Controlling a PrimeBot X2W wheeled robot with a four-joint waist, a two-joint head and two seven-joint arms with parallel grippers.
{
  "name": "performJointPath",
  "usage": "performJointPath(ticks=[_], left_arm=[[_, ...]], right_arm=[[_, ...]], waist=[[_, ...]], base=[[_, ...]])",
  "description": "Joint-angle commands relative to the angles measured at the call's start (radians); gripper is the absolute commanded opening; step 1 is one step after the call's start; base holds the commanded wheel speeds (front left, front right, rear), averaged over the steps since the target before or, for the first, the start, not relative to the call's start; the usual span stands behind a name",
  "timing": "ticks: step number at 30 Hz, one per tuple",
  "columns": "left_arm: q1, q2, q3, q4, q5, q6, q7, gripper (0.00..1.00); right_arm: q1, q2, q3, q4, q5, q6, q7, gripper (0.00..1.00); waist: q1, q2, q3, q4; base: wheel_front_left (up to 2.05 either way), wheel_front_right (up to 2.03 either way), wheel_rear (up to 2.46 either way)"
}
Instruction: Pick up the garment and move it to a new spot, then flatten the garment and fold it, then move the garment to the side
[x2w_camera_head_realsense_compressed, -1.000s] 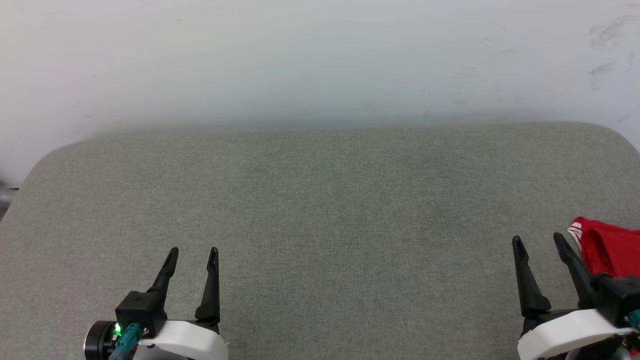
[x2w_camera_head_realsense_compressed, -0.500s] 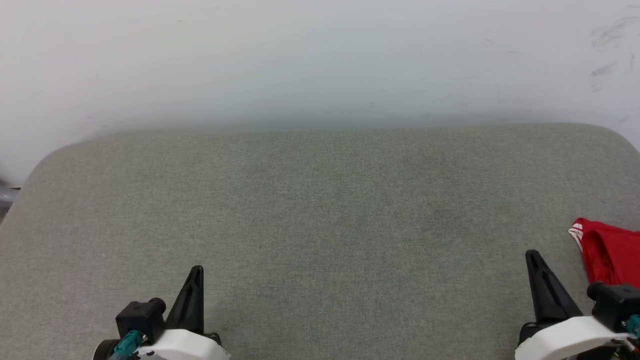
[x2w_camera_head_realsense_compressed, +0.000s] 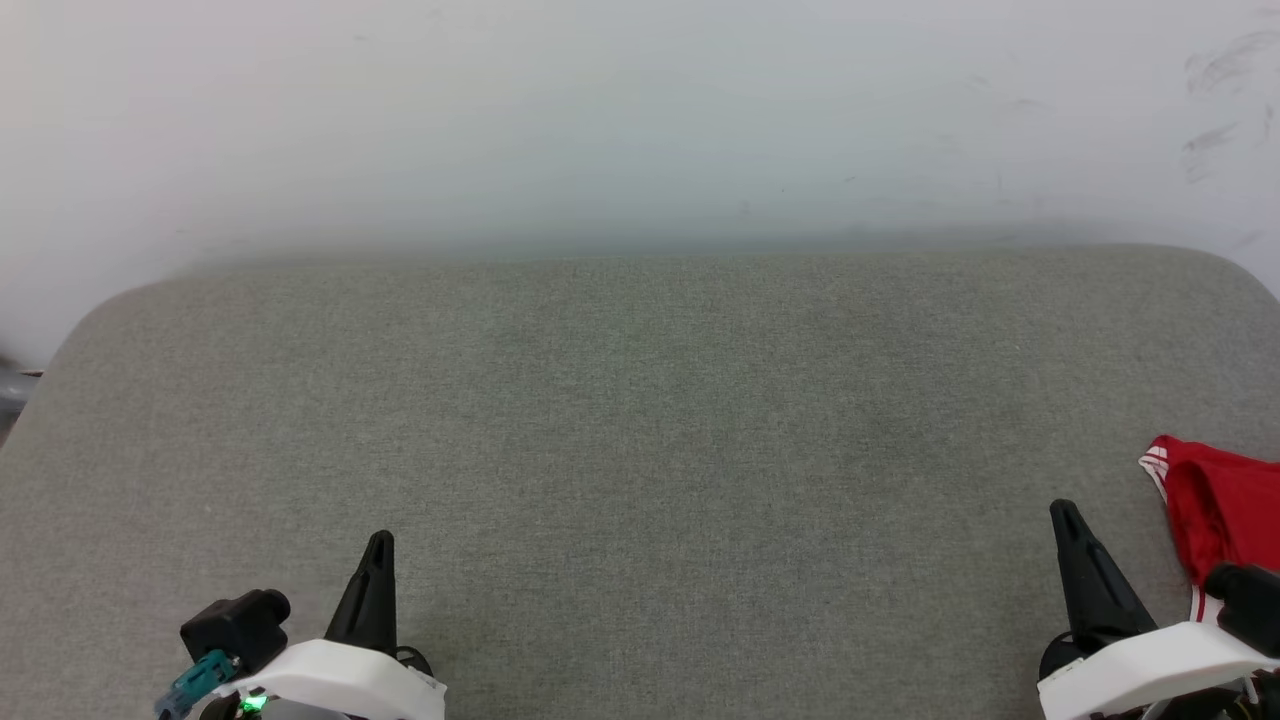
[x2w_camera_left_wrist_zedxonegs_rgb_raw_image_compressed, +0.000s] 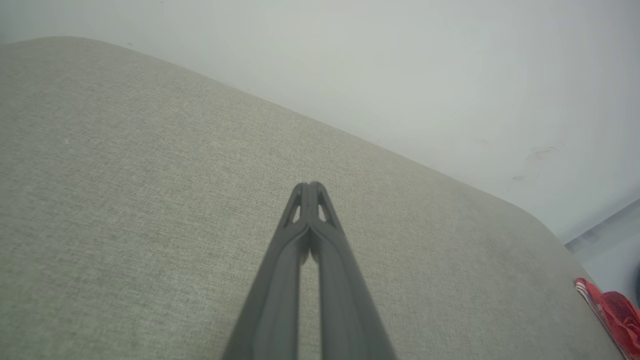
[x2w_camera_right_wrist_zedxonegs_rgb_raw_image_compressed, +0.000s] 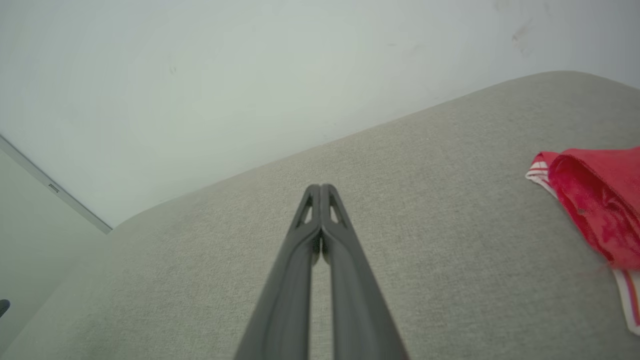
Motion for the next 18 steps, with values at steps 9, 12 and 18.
performJointPath(ticks=[9,12,18], left_arm=[[-0.045,-0.009,0.035,-0.005,-0.161,-0.021,0.04,0.0],[-0.049,-0.012,0.043,-0.003,-0.203,-0.025,0.052,0.0],[-0.055,-0.019,0.058,0.001,-0.282,-0.033,0.074,0.0]], right_arm=[[-0.05,0.0,-0.006,0.021,0.177,0.0,0.016,0.0],[-0.056,0.0,-0.007,0.03,0.223,0.0,0.021,0.0],[-0.068,0.001,-0.009,0.048,0.31,0.0,0.029,0.0]], waist=[[-0.0001,0.0,0.002,0.001],[-0.0001,0.0,0.003,0.002],[-0.0001,0.0,0.004,0.002]], base=[[0.0,0.0,0.0],[0.0,0.0,0.0],[0.0,0.0,0.0]])
